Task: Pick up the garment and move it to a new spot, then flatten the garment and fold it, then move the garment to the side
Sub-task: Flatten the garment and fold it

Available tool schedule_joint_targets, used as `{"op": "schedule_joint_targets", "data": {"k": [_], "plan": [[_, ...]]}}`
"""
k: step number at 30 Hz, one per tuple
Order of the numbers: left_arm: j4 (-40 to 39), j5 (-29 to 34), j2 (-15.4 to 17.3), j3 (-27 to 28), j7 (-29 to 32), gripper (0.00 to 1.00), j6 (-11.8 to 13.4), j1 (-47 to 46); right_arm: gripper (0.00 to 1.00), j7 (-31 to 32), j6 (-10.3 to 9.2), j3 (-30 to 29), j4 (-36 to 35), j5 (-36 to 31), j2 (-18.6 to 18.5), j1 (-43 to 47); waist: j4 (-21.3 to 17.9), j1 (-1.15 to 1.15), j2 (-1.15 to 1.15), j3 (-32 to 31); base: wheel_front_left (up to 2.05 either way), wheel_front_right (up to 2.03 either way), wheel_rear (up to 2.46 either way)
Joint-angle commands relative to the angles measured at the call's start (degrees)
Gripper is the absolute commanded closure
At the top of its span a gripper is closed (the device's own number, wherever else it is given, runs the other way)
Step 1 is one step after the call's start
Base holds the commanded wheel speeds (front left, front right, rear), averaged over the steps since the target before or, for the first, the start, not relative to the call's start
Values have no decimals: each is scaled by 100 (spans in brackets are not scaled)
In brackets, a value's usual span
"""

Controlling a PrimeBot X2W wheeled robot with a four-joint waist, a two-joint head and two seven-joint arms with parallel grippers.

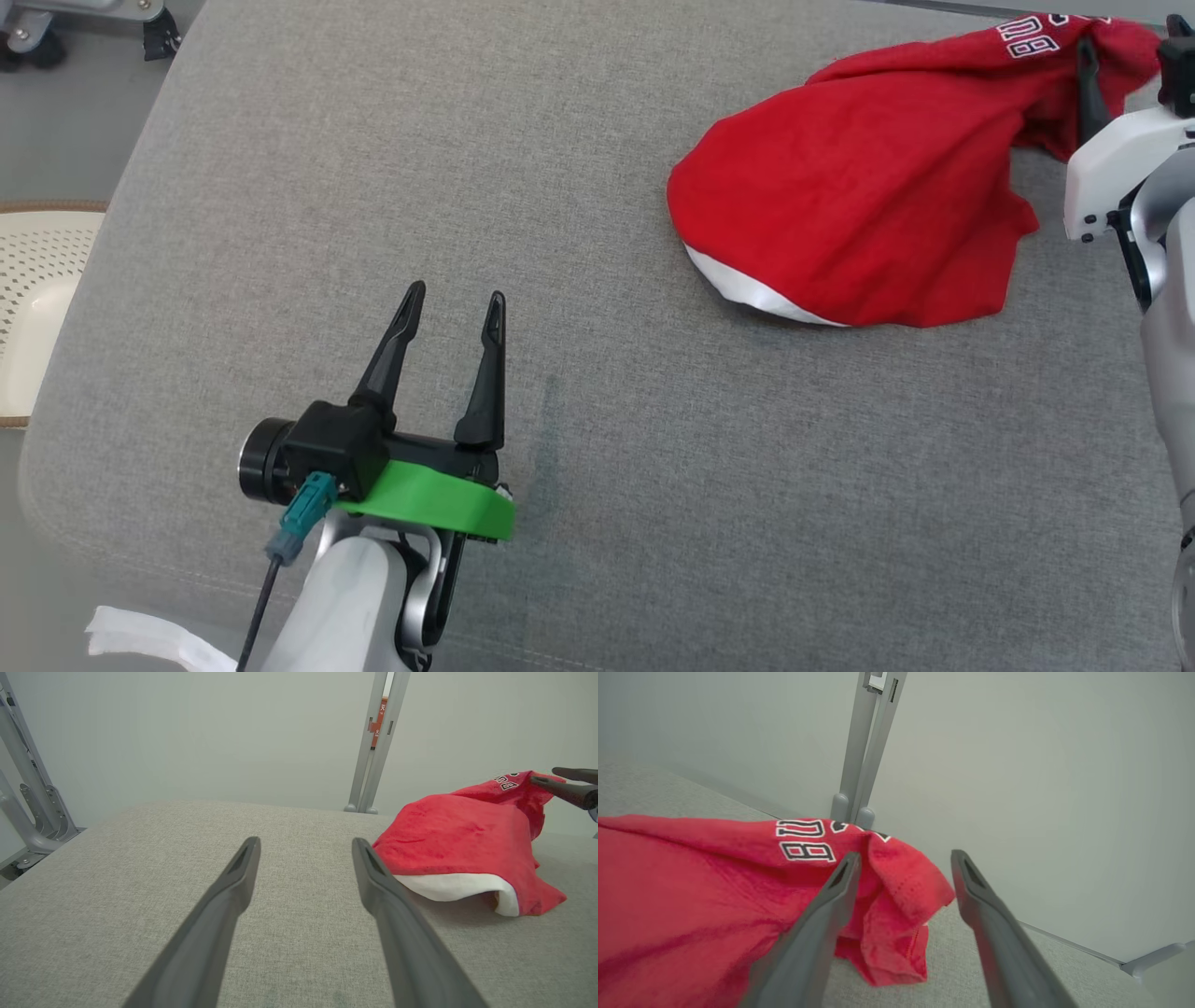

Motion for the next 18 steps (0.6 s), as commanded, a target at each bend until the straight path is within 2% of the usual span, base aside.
{"op": "schedule_joint_targets", "data": {"k": [1, 6, 11, 18], "plan": [[-9, -10, 6, 11, -15, 0, 30, -79, 0, -69, -12, -39, 95, -75, -16, -92, -10, 0, 0, 8, 0, 0, 0], [21, 50, 7, 77, -16, 0, 33, -52, 0, -327, -12, -140, 343, -171, 121, -26, -161, 0, 0, -70, 0, 0, 0], [-8, 118, 7, 196, -15, 0, 28, -9, 0, -494, -12, -146, 96, 46, 378, 276, -391, 0, 0, -199, 0, 0, 0], [-81, 209, 8, 447, -15, 0, -32, 73, 0, -499, -12, 228, -1449, 831, 797, 1289, -790, 0, 0, -403, 0, 0, 0]]}}
